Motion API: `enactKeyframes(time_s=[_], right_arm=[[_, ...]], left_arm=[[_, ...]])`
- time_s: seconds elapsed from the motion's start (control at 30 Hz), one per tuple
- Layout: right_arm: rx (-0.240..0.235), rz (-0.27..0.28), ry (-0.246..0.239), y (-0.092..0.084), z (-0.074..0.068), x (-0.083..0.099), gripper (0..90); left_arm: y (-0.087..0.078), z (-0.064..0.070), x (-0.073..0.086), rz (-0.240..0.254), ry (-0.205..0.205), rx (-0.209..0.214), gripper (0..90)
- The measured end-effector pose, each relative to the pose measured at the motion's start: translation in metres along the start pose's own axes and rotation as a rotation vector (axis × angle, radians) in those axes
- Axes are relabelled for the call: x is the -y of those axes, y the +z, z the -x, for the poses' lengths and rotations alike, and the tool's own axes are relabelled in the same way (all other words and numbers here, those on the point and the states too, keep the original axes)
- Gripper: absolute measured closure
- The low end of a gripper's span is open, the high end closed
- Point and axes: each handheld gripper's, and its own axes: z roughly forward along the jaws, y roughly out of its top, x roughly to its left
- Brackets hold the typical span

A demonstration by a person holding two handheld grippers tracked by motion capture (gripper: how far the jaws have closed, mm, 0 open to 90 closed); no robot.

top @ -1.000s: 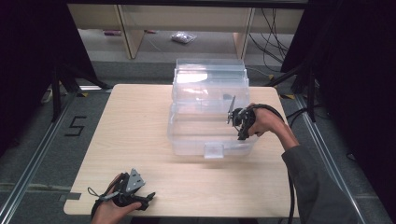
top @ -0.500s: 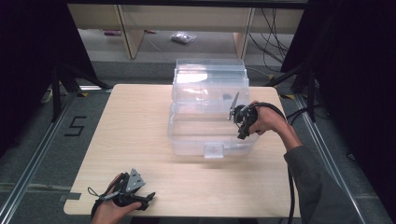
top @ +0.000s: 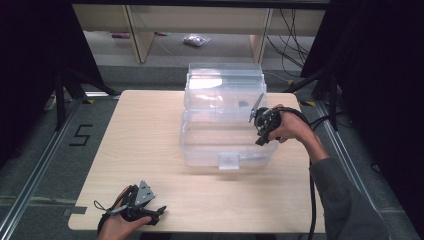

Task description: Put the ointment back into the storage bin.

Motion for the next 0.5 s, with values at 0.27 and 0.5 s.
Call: enactKeyframes(time_s=[0.27,0.5], right_arm=[[-0.003,0.04,0.032,-0.008,-0.003,0.004,55.2],[0.007,0.075,0.053,-0.017,-0.005,0.008,51.4]], left_arm=[[0.001,0.0,0.0,-0.001,-0.007,0.002,16.0],[-0.001,-0.001,0.0,-0.004,0.001,0.007,16.0]])
